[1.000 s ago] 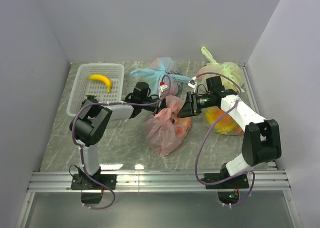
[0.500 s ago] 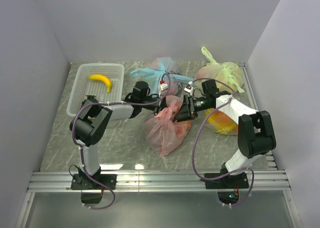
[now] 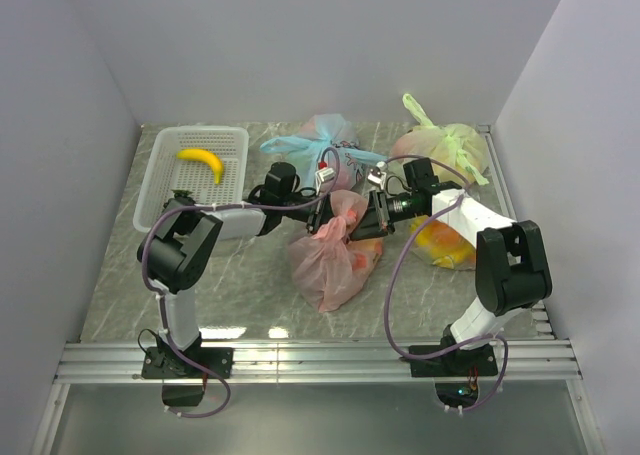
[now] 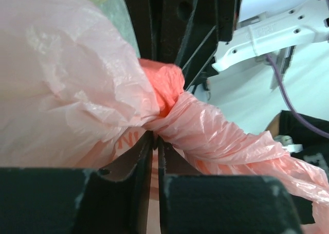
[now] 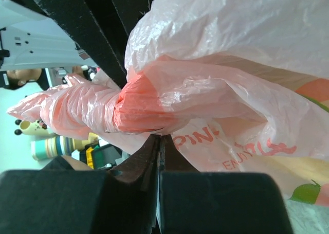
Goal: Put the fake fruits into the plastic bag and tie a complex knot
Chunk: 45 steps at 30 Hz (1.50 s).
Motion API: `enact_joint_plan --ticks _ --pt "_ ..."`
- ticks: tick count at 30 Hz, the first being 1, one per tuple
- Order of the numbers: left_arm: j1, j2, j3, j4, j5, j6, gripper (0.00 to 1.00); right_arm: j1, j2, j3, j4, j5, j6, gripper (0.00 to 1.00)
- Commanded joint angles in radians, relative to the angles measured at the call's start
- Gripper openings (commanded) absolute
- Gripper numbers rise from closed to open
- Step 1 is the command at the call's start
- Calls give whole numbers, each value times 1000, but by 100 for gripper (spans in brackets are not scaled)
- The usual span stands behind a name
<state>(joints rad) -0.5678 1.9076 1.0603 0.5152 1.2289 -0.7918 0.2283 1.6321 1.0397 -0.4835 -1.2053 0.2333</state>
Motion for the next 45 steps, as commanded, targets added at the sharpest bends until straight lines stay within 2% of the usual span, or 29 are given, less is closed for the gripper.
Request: enact_joint_plan --ticks 1,3,7,11,12,13,14,16,20,25,29,31,34,35,36,37,39,40,45 --pt "9 -76 40 -151 -8 158 15 -9 -18 16 -23 12 -48 0" --pt "14 -76 50 -217 -9 201 16 -9 -17 23 -43 4 -64 0" --pt "9 -59 63 -187 -17 171 17 -7 -12 23 -35 1 -63 0" --pt "-6 -38 72 -104 0 120 1 -3 -8 36 -41 -10 -68 0" --pt "-7 -38 67 -75 4 103 0 5 -6 40 -52 -7 -71 0" --pt "-12 -38 63 -25 17 88 0 8 0 45 -58 3 -72 4" --pt "-14 -35 61 -14 18 68 0 8 3 49 -59 6 -69 16" --pt "-18 -33 60 -1 21 62 0 12 5 45 -34 12 -42 24" --pt "-23 -38 50 17 23 54 0 22 11 43 0 4 -15 28" --pt "-24 -39 44 26 20 52 0 26 23 39 20 -7 0 28" --pt "-27 -36 27 107 12 -12 0 28 38 36 42 -33 32 29" --pt "-26 -27 24 138 4 -29 0 28 40 34 59 -54 38 23" --pt "-26 -19 27 157 -5 -54 1 28 41 36 50 -72 22 0" --pt "-27 -21 30 142 -6 -38 2 25 40 43 33 -73 5 0" --pt "-26 -24 36 116 -8 -17 5 23 38 46 8 -71 -23 0" --pt "-15 -42 56 -23 -37 20 11 20 37 51 -15 -51 -41 0" --pt "0 -68 95 -241 -93 204 19 16 32 85 -114 -19 -133 0" --pt "23 -100 130 -420 -148 326 25 14 29 111 -147 21 -168 0" --pt "137 -228 190 -864 -316 618 45 14 -12 129 -231 138 -301 0"
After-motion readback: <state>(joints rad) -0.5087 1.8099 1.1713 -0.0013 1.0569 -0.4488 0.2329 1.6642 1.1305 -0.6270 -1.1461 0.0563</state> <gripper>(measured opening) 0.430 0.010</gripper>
